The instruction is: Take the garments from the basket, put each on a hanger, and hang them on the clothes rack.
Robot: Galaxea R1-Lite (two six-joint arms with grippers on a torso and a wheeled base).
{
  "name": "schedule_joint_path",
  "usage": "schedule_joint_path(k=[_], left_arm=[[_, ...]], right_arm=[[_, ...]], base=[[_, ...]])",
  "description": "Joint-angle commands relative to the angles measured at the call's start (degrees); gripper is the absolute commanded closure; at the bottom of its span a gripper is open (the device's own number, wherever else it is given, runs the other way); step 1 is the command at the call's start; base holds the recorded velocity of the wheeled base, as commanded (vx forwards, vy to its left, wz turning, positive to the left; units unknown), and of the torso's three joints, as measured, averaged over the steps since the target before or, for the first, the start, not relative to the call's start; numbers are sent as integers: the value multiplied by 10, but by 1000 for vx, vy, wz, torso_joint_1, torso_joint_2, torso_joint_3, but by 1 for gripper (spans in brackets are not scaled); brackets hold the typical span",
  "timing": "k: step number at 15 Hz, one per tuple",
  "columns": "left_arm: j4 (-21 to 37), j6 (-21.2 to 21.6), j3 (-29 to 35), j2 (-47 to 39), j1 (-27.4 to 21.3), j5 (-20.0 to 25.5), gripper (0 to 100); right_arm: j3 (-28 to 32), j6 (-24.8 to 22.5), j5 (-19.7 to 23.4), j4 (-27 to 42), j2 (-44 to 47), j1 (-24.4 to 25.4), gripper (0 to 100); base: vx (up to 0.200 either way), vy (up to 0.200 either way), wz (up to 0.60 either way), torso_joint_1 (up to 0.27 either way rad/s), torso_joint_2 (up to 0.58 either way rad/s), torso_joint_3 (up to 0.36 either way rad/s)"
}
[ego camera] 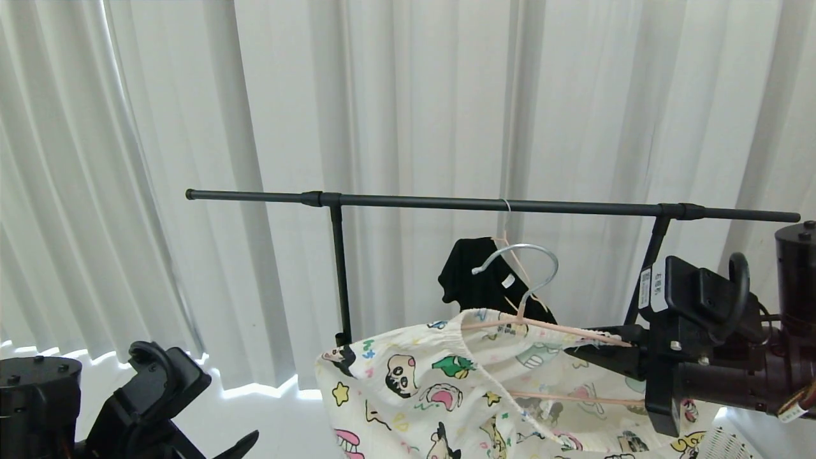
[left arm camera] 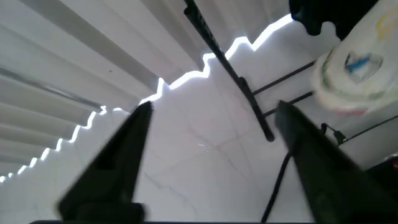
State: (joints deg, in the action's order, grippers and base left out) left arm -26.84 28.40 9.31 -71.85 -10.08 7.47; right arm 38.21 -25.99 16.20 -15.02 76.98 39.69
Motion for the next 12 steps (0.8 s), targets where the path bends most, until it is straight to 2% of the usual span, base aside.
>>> schedule_joint_path(k=[1, 5, 7, 9, 12], left_arm=[[-1, -22, 0, 25, 0, 29, 0], [-1, -63, 33, 31, 1, 39, 0], [-1, -85, 50, 30, 1, 34, 0], [-1, -89, 62, 30, 21, 20, 0], [-1, -121, 73, 28, 68, 3, 0]], right_arm=[[-7, 0, 1, 0, 1, -27, 100], [-39, -1, -7, 5, -17, -97, 100], [-60, -1, -36, 10, -28, -126, 100], [-73, 22, -60, 49, -55, -152, 100], [-72, 60, -97, 156, -111, -190, 100]], base=[[0, 0, 0, 0, 0, 0], [0, 0, 0, 0, 0, 0], [0, 0, 0, 0, 0, 0], [0, 0, 0, 0, 0, 0], [0, 0, 0, 0, 0, 0]])
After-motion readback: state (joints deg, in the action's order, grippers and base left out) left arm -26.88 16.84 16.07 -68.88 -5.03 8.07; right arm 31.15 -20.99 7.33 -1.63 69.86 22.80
